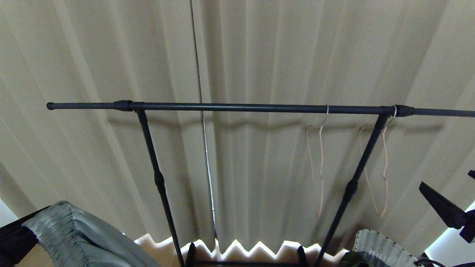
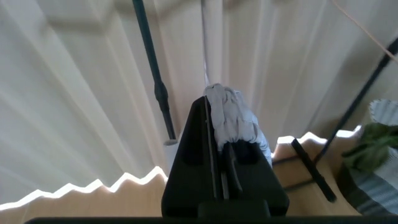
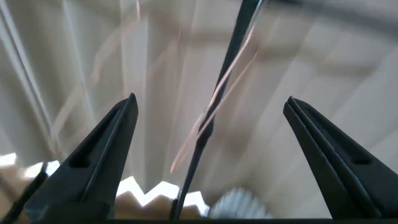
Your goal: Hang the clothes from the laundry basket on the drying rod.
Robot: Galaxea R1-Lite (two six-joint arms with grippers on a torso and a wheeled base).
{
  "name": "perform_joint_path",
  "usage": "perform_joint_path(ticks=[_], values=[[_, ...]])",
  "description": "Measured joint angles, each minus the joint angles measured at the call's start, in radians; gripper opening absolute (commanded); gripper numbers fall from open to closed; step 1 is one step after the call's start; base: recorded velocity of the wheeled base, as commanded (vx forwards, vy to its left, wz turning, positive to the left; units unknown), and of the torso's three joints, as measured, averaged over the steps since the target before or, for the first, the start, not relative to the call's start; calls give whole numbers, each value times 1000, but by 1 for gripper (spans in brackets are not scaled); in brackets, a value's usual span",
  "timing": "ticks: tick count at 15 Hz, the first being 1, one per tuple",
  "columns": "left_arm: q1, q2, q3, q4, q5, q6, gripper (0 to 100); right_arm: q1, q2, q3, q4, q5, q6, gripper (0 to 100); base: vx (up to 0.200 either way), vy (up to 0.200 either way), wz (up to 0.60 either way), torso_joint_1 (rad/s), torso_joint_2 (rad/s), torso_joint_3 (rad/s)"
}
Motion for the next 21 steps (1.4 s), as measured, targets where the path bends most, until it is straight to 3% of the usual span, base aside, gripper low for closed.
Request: perform_joint_path(ticks=[3,6,11,15,17,21], values=[[-8,-13,11,3,0,1,0,-4,32,-49,104,-3,1,100,0,0,0,0,0,0],[-30,-43,21,2,-2,25,0,-71,106,-132,198,-18,1,100,0,0,0,0,0,0],[-36,-61,19,0,-1,44,0,-103,250,-241,232,-116,11,100,0,0,0,0,0,0],[-40,-80,38,2,-2,44,0,-1,430,-333,230,-158,149,100,0,0,0,0,0,0],[-40,-87,39,1,-1,44,0,34,500,-361,227,-167,159,100,0,0,0,0,0,0],[-41,-90,40,1,-1,44,0,45,614,-414,213,-253,173,100,0,0,0,0,0,0]])
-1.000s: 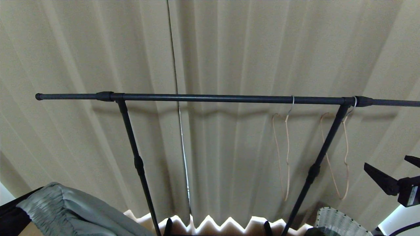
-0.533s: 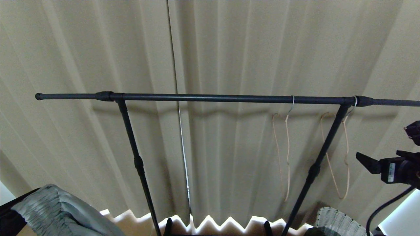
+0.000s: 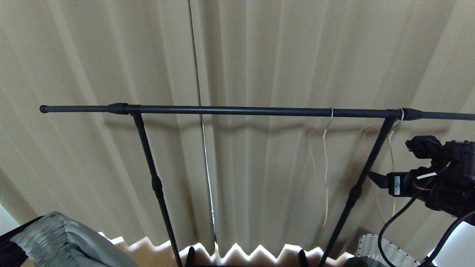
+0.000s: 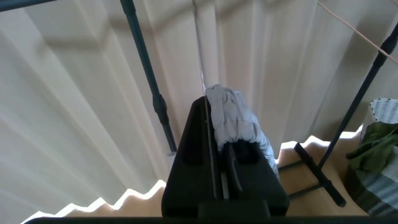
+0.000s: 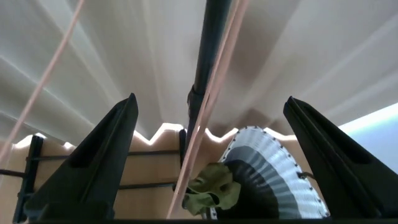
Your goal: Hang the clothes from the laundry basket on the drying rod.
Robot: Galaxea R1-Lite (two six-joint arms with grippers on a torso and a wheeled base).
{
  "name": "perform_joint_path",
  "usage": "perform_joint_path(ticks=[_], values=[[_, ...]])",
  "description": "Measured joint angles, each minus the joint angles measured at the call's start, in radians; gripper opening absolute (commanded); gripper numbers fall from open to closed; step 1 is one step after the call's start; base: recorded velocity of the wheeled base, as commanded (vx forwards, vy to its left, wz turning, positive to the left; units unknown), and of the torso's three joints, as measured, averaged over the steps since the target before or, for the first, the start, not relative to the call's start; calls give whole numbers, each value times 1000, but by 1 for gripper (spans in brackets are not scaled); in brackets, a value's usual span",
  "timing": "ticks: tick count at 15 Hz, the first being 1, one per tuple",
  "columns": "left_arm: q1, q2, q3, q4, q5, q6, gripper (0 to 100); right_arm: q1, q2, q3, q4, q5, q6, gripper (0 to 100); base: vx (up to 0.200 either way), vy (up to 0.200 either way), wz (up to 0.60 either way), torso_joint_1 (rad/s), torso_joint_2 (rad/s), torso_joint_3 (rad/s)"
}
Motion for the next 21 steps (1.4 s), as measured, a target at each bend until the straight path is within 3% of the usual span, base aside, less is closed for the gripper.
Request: perform_joint_path(ticks=[10,11,21], values=[[0,-2,-1,0,0,0,0,-38,46,-16,0,-6,20,100,0,0,0,0,0,0],[0,-2,-2,0,0,0,0,-43,46,-16,0,-5,20,0,0,0,0,0,0,0],[0,-5,-5,0,0,0,0,-79,37,-7,-1,0,23,0,0,0,0,0,0,0]])
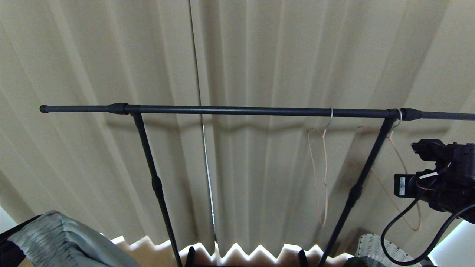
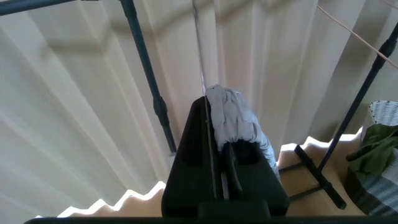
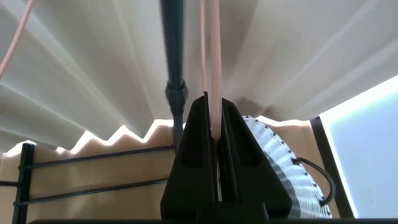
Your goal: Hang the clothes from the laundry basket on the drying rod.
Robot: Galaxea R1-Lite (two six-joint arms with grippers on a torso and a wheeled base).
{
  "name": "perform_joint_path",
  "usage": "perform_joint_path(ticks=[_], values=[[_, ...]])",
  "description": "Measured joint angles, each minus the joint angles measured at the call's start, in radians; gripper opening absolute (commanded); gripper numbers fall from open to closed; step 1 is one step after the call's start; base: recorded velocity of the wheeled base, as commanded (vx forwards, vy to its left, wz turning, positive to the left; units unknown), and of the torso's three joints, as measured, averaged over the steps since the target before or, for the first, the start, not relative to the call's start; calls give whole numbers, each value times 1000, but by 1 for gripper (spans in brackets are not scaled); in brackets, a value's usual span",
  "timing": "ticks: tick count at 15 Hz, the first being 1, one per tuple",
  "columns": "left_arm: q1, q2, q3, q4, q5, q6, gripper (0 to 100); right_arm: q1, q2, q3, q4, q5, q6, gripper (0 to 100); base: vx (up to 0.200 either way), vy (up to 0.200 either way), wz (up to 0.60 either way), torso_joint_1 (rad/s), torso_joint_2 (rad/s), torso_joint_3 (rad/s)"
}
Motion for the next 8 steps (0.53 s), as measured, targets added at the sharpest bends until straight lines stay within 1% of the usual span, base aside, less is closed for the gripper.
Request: perform_joint_path(ticks=[3,6,8], values=[[0,0,0,0,0,0,0,-10,-17,1,-12,-2,-1,0,0,0,0,0,0,0],[0,0,0,0,0,1,0,-14,-54,30,-87,-1,-8,0,0,0,0,0,0,0],[0,-1,0,0,0,1,0,-20,-92,68,-123,-1,-9,0,0,0,0,0,0,0]])
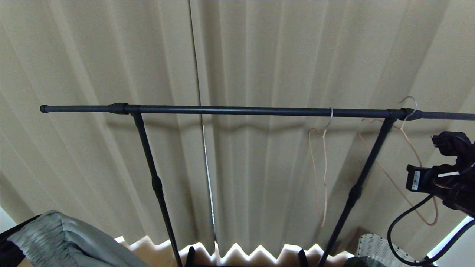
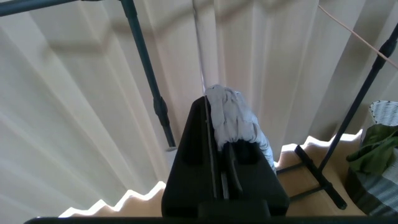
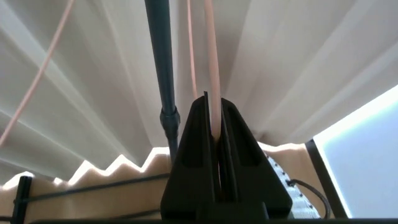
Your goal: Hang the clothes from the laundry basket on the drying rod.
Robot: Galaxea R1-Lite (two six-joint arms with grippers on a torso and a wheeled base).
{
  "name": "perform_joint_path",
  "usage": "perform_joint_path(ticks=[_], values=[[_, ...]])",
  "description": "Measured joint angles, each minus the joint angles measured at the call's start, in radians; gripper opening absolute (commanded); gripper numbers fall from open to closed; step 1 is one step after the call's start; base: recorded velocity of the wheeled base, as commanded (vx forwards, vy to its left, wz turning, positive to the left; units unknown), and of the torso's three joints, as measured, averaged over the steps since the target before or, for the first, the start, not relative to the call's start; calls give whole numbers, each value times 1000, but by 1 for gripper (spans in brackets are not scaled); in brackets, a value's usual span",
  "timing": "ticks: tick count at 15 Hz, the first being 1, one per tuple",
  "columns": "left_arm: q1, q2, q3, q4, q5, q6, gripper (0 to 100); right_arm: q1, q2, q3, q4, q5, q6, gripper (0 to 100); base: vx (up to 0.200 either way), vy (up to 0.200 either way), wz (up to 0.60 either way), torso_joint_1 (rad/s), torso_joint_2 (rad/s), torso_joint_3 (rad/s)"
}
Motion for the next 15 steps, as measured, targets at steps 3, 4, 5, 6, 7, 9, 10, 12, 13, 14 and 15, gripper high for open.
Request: perform_joint_path(ticks=[3,4,5,6,7,9,10,12,13,14,15], values=[[1,0,0,-1,0,0,0,-5,-53,43,-11,1,-2,0,0,0,0,0,0,0],[1,0,0,-1,1,2,0,-7,-78,67,-12,1,-9,0,0,0,0,0,0,0],[1,0,1,0,1,7,0,-8,-98,89,-11,2,-17,0,0,0,0,0,0,0],[2,0,2,0,1,13,0,-8,-118,109,-11,3,-21,0,0,0,0,0,0,0],[4,0,3,1,1,16,0,-8,-140,124,-11,3,-23,0,-200,0,0,2,2,7],[6,1,3,0,3,17,0,-8,-183,150,-10,3,-27,0,-200,0,0,2,2,5],[7,1,1,0,3,17,0,-8,-200,161,-8,3,-27,0,-200,0,0,-2,2,2],[7,1,1,0,3,19,0,-8,-223,174,-8,3,-31,0,-200,0,0,12,5,2],[7,1,1,1,3,19,0,-8,-230,181,-8,3,-33,0,-200,0,0,7,7,7],[7,1,1,1,3,19,0,-8,-234,187,-9,3,-33,0,-200,0,0,-7,2,7],[7,1,1,0,3,19,0,-8,-238,193,-10,3,-33,0,-200,0,0,-12,-7,7]])
